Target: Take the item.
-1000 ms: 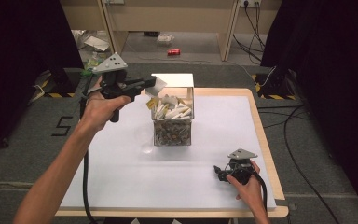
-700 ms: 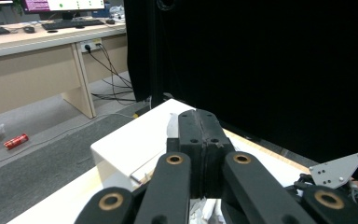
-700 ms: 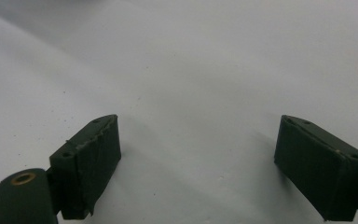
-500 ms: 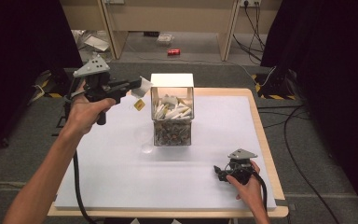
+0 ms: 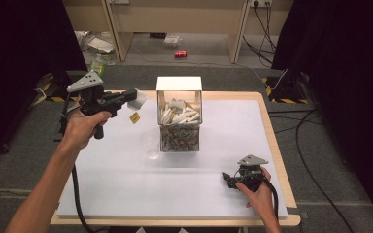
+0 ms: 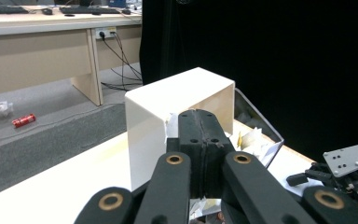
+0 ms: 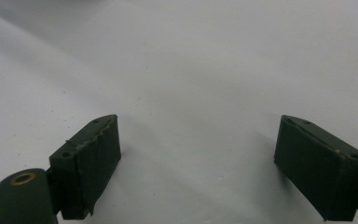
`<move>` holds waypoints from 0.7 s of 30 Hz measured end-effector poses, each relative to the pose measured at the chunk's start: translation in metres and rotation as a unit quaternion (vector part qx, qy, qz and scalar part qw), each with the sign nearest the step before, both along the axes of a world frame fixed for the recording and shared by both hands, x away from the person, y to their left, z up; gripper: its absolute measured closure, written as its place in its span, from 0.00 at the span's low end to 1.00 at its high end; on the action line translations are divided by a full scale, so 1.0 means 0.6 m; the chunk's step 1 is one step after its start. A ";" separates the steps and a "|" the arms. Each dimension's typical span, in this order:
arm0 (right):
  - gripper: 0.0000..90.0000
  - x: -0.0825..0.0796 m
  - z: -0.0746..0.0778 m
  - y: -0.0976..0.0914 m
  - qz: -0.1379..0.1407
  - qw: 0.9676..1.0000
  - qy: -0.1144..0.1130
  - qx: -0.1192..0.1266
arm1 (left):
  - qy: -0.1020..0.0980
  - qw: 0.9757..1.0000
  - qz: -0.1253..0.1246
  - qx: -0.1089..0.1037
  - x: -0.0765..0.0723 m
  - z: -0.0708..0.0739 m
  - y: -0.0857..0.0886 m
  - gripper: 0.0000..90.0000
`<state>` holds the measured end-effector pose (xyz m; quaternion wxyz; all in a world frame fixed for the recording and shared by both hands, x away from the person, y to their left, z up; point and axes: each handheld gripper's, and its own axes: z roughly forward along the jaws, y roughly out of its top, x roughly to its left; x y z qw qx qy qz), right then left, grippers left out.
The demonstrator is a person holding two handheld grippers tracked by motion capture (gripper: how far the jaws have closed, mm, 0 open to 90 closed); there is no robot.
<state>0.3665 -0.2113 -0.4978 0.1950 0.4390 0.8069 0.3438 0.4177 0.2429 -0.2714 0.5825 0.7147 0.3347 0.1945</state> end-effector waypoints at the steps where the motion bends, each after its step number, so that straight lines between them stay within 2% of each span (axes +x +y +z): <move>1: 0.16 0.000 0.000 0.000 0.000 1.000 0.000 0.000 | 0.002 1.000 0.001 0.000 0.000 -0.007 0.002 0.99; 8: 0.17 0.000 0.000 0.000 0.000 1.000 0.000 -0.001 | 0.013 1.000 0.009 0.004 0.002 -0.041 0.006 0.99; 21: 0.17 0.000 0.000 0.000 0.000 1.000 -0.001 -0.002 | 0.027 0.999 0.019 -0.012 0.006 -0.095 0.004 0.99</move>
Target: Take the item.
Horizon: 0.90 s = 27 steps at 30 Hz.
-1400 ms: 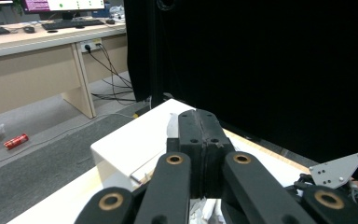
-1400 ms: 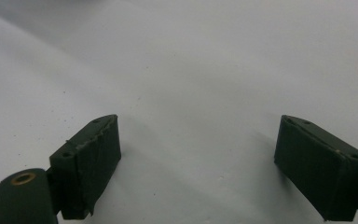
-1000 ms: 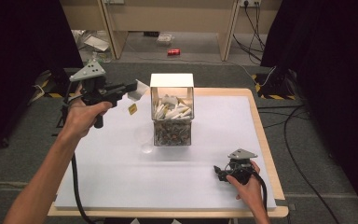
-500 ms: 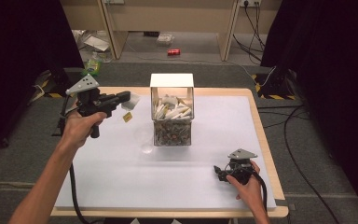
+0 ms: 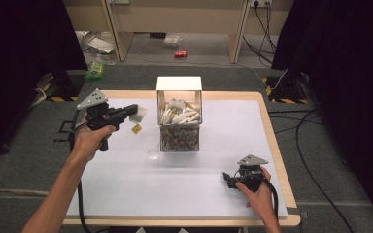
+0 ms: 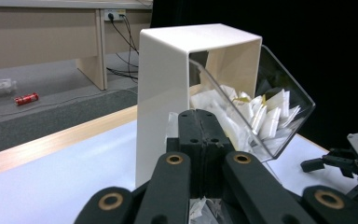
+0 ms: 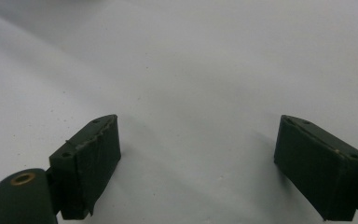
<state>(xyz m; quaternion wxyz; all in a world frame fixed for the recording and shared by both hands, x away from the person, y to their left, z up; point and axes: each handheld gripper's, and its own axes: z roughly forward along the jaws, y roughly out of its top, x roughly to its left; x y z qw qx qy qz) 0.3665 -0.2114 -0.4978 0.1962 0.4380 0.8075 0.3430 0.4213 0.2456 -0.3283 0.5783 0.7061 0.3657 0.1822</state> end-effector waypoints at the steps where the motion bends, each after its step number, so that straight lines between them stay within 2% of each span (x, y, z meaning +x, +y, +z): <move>1: 0.17 0.000 0.000 0.000 0.001 1.000 0.000 0.000 | 0.001 1.000 -0.001 -0.001 0.000 -0.004 -0.001 0.99; 17: 0.17 0.000 0.000 0.000 0.000 1.000 0.000 0.001 | 0.027 1.000 -0.006 -0.016 0.009 -0.053 -0.021 0.99; 27: 0.17 0.000 0.000 0.000 0.000 1.000 0.000 0.000 | 0.038 0.999 0.001 -0.012 0.017 -0.080 -0.032 0.99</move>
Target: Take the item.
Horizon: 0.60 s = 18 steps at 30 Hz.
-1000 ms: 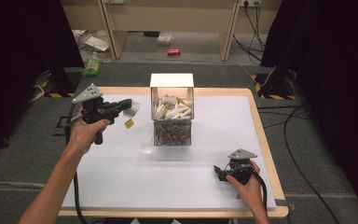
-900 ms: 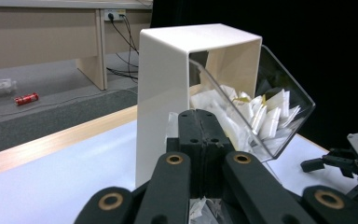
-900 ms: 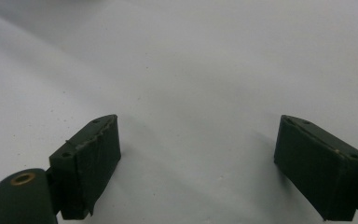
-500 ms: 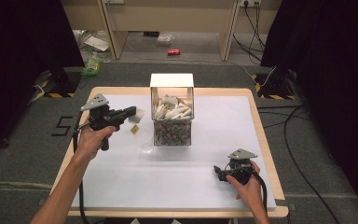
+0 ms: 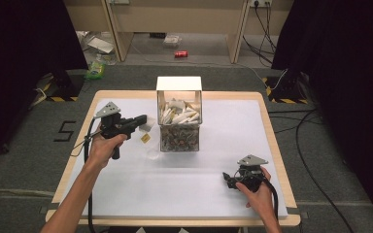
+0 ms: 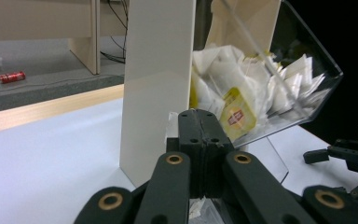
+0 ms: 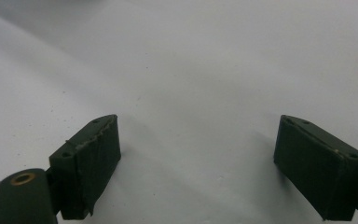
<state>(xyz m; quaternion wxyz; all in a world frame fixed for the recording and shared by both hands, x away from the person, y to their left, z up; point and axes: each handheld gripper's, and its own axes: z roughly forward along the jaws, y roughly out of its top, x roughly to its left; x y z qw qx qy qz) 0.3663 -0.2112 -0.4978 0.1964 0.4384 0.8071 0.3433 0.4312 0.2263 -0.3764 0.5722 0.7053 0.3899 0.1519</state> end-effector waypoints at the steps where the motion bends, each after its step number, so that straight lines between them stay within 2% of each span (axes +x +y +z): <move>1: 0.17 0.000 0.000 0.000 0.000 1.000 -0.001 -0.001 | 0.002 1.000 0.001 0.000 0.001 -0.004 -0.001 0.99; 8: 0.17 0.000 0.000 0.000 0.000 1.000 -0.001 -0.001 | 0.012 1.000 0.001 0.005 0.007 -0.022 -0.007 0.99; 18: 0.17 0.000 0.000 0.000 0.000 1.000 -0.001 -0.001 | 0.027 0.999 0.003 0.032 0.007 -0.046 -0.010 0.99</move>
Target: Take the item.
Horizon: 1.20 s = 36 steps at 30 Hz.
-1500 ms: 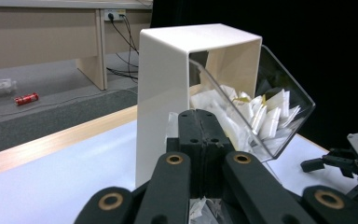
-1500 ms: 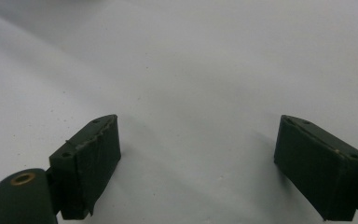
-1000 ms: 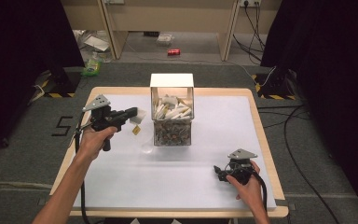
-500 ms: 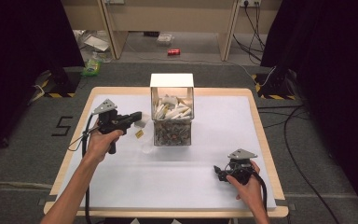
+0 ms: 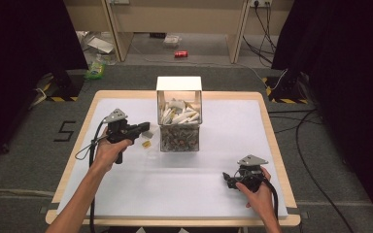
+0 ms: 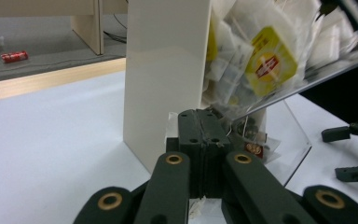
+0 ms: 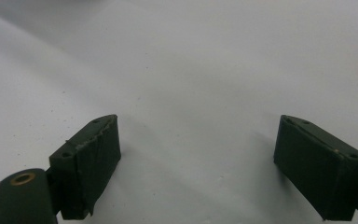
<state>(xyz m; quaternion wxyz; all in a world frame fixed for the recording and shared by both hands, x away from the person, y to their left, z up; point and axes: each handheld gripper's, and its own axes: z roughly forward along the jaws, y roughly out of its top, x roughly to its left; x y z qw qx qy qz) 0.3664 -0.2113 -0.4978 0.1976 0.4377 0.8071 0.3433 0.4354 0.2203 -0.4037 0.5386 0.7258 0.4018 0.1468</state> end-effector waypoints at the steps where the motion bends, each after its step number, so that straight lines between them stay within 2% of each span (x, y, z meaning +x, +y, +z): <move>1: 0.17 0.000 0.000 0.000 0.000 1.000 0.000 0.000 | 0.001 1.000 0.000 0.002 0.000 -0.002 0.000 0.99; 11: 0.17 0.000 0.000 0.000 0.000 1.000 0.001 0.001 | 0.014 1.000 -0.004 0.026 -0.005 -0.022 -0.003 0.97; 20: 0.17 0.000 0.000 0.000 0.000 1.000 0.001 0.001 | 0.019 0.999 -0.008 0.031 -0.009 -0.028 -0.003 0.94; 24: 0.17 0.000 0.000 0.000 0.000 1.000 0.000 0.000 | 0.020 0.999 -0.007 0.031 -0.011 -0.029 -0.001 0.91; 36: 0.17 0.000 0.000 0.000 0.000 1.000 0.001 0.001 | 0.027 1.000 -0.007 0.013 -0.014 -0.023 0.005 0.78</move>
